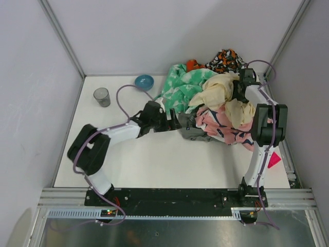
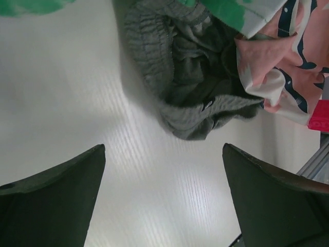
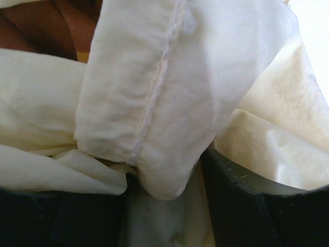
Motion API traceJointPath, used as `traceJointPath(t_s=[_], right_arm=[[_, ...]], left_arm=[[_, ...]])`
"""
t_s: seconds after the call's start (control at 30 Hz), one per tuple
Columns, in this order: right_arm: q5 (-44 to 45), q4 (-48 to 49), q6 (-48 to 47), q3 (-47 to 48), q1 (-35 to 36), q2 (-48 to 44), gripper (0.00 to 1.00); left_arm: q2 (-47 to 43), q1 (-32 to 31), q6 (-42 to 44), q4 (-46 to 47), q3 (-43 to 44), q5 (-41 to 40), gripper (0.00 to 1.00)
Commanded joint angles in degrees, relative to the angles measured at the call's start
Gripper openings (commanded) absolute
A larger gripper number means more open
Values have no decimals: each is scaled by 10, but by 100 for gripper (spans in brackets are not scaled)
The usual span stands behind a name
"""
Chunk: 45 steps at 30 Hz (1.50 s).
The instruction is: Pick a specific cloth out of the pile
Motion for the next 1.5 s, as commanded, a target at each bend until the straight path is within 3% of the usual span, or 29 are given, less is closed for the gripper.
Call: traceJointPath(t_s=[0.0, 0.1, 0.2, 0.43, 0.57, 0.7, 0.77, 0.83, 1.03, 1.17, 1.3, 1.47], right_arm=[[-20, -21, -12, 7, 0, -67, 68], [-19, -24, -22, -7, 0, -130, 86], [-22, -10, -21, -39, 0, -204, 97], [-34, 33, 23, -161, 0, -400, 99], [-61, 19, 42, -199, 10, -472, 99], [-47, 27, 52, -263, 53, -558, 99], [-37, 42, 59, -310, 81, -606, 99], [-19, 55, 70, -359, 109, -656, 99], [3, 74, 106, -487, 155, -798, 99], [5, 68, 105, -517, 165, -849, 100], [5, 59, 96, -521, 170, -864, 99], [2, 58, 90, -526, 175, -861, 99]], left_arm=[[64, -27, 30, -7, 73, -40, 100], [109, -35, 34, -18, 104, -51, 100], [145, -44, 31, -19, 131, -35, 100], [190, -83, 30, -19, 177, -22, 88], [209, -89, 22, -19, 207, 4, 67], [191, -90, 31, -33, 215, 12, 31], [148, -89, 42, -42, 201, -5, 10], [84, -89, 56, -48, 175, -28, 3], [-208, -91, 102, -59, 97, -122, 1], [-364, -93, 135, -72, 103, -193, 1], [-447, -94, 172, -96, 153, -236, 1], [-475, -94, 208, -125, 212, -306, 1]])
